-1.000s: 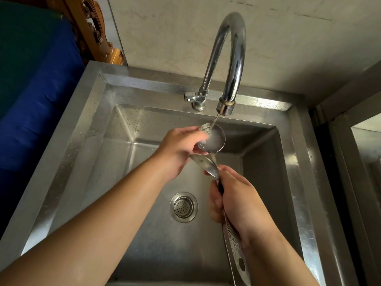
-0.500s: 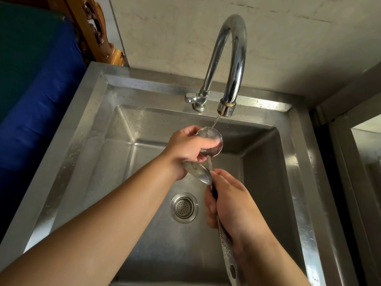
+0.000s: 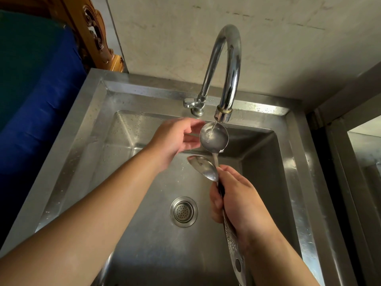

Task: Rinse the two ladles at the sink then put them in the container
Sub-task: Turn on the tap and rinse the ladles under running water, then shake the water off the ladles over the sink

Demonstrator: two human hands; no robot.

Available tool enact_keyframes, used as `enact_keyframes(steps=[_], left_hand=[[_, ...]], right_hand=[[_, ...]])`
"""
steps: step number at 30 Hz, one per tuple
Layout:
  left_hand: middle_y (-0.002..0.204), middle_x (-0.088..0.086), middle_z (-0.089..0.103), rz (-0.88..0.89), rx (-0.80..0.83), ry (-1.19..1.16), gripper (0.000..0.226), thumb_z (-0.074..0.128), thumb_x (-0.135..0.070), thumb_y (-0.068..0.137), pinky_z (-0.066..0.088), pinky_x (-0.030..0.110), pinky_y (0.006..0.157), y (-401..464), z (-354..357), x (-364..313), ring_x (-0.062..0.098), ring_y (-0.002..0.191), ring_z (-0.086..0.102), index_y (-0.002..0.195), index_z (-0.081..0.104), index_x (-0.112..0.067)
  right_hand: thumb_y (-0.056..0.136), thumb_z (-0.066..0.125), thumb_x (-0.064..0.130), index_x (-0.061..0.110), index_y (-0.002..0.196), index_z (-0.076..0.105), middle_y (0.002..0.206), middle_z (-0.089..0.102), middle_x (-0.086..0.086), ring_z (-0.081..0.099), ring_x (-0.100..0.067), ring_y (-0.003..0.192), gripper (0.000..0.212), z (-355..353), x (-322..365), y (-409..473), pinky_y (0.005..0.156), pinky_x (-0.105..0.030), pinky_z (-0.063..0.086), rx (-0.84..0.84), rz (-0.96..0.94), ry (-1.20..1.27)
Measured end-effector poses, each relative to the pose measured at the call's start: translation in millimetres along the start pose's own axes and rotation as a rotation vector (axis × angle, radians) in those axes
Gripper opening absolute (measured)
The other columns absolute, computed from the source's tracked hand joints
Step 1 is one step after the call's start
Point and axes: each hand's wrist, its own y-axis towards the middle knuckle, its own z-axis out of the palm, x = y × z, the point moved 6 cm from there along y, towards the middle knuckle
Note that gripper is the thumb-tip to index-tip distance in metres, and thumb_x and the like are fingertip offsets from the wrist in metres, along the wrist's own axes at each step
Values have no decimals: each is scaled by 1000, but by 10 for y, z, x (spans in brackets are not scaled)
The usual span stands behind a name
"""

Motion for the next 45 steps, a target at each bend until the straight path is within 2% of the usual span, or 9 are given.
enact_keyframes(steps=[4,8,19,24,28,31,36,41,45], left_hand=[[130,-1,63,341,-176,588,45,44,-1,92,50,21,84,96,-183,-244,15,107,62,128,63,-20],[162,1,27,534,-38,1087,69,51,-2,90,23,28,114,270,-129,-252,18,146,25,154,30,-18],[166,0,20,610,2,1315,77,54,-9,86,33,32,110,296,-195,50,22,148,28,156,25,-16],[163,8,24,441,21,1051,69,59,-9,91,27,32,115,183,-180,309,19,147,27,154,29,-12],[92,24,70,-40,296,416,22,55,-20,89,51,36,82,-504,70,924,17,84,59,71,67,-27],[84,14,63,-337,481,-47,31,57,-42,81,54,34,78,-1146,185,1191,20,80,68,83,68,-13],[98,24,57,-319,455,-65,43,56,-24,98,51,48,82,-1497,74,1234,32,83,57,118,53,14],[77,10,60,-218,295,-41,16,56,-6,97,57,46,77,-1667,-106,1003,21,67,57,99,72,-5],[80,9,65,-88,-19,137,29,53,2,99,59,37,62,-1750,-378,663,17,60,57,97,79,-12]], right_hand=[[102,41,21,6,90,59,44,41,-5,28,-14,35,26,-4,32,9,36,-22,26,8,-6,-11],[103,43,23,9,88,60,46,40,-5,30,-12,36,27,0,83,8,36,-22,27,8,-22,-24],[101,44,24,15,81,60,46,46,-4,30,-16,43,28,22,21,26,45,-32,21,-2,-28,-93],[102,44,24,15,80,59,47,47,-2,30,-14,44,27,51,-93,57,45,-30,22,21,-9,-21],[103,42,19,12,85,56,50,43,-4,30,-12,40,24,66,-198,96,39,-25,24,35,24,122],[103,40,18,11,93,57,51,45,-2,31,-13,39,21,49,-262,126,39,-25,28,29,58,204],[104,33,13,9,100,52,54,57,-5,45,-17,41,20,-3,-289,116,43,-27,41,21,76,213],[101,40,8,-4,109,56,73,76,-16,67,-25,52,22,-82,-213,1,54,-37,58,-17,50,89],[97,51,13,5,96,66,73,73,-11,52,-15,35,17,-433,-34,-186,37,-23,42,-169,-59,-211]])
